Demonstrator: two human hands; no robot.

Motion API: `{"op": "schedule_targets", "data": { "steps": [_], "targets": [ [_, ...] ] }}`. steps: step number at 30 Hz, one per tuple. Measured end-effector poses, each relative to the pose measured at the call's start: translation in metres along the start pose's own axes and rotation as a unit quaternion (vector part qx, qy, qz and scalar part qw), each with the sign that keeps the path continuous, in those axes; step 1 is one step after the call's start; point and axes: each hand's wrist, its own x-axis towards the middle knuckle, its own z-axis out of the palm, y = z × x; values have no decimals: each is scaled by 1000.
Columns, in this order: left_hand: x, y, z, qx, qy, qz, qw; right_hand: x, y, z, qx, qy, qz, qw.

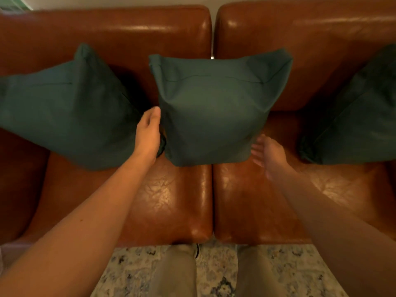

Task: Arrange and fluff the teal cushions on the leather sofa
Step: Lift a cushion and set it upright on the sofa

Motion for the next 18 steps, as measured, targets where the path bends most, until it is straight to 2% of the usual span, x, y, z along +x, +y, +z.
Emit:
{"op": "schedule_targets", "data": {
  "steps": [9,14,18],
  "targets": [
    [-44,-10,-117,133,-34,-5,991,-98,21,57,-56,-74,2,996],
    [-45,-12,-182,161,25,-29,986,-124,21,86,-81,-105,-14,991],
    [-39,-20,-219,130,86,-54,986,-130,24,119,-101,-126,-34,986]
  ]
}}
